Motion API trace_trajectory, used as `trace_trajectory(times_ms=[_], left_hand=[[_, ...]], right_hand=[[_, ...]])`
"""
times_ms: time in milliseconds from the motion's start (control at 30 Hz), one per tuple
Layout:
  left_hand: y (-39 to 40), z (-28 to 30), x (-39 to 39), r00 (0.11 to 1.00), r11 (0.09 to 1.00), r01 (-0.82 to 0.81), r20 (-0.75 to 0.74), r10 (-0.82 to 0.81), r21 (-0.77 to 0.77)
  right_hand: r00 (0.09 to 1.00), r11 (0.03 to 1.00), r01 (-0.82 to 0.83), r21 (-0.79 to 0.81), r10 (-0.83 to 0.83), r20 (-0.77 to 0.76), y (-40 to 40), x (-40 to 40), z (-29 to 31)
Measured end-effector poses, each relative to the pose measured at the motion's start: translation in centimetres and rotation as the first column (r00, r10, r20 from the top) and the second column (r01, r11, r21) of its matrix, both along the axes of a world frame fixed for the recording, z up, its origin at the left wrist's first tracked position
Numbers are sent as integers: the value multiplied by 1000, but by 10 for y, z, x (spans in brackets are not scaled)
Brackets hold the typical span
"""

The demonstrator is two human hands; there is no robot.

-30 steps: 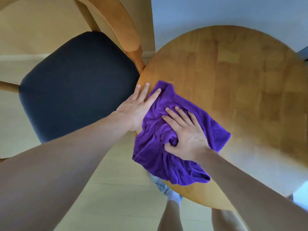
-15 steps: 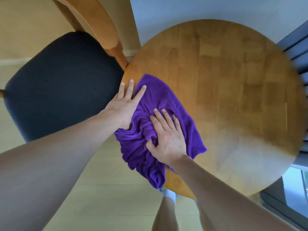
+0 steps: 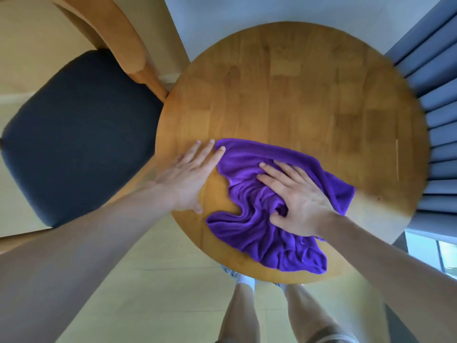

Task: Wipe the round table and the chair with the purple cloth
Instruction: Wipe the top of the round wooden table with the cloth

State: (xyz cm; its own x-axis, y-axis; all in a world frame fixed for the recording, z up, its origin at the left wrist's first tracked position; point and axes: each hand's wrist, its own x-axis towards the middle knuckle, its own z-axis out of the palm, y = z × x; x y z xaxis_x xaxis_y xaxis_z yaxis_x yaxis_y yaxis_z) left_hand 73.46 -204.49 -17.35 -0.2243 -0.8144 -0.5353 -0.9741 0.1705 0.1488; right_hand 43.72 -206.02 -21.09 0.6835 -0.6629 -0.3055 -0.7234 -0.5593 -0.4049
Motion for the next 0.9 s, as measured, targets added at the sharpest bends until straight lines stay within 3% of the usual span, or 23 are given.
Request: trace_trajectory(times_ms=[67, 167, 267, 333, 500, 667, 767, 900], left_hand=[[-1, 7, -19, 993, 984, -112, 45, 107, 142], [-5, 10, -44, 981, 967, -178, 114, 159, 183], [-4, 5, -45, 965, 947, -241, 158, 210, 214], [0, 6, -44, 968, 954, -222, 166, 189, 204], [0, 4, -43, 969, 967, -201, 177, 173, 156], [-1, 2, -43, 970, 970, -188, 185, 158, 157], [-3, 6, -44, 972, 966, -182, 179, 149, 185], [-6, 10, -48, 974, 967, -167, 184, 133, 190]], right_hand=[[982, 982, 186, -26, -187, -37, -5, -5, 1], [858, 858, 510, -59, -512, -30, 10, 7, 0], [745, 745, 664, -56, -666, -32, 45, 42, 1], [773, 774, 631, -54, -633, -47, 71, 65, 2], [947, 944, 313, -103, -319, -39, 121, 73, -10], [999, 986, 20, -164, -13, 47, 116, 20, -19], [997, 980, 17, -200, -1, 78, 104, -14, -20], [977, 949, 208, -239, -189, 98, 79, -50, -20]])
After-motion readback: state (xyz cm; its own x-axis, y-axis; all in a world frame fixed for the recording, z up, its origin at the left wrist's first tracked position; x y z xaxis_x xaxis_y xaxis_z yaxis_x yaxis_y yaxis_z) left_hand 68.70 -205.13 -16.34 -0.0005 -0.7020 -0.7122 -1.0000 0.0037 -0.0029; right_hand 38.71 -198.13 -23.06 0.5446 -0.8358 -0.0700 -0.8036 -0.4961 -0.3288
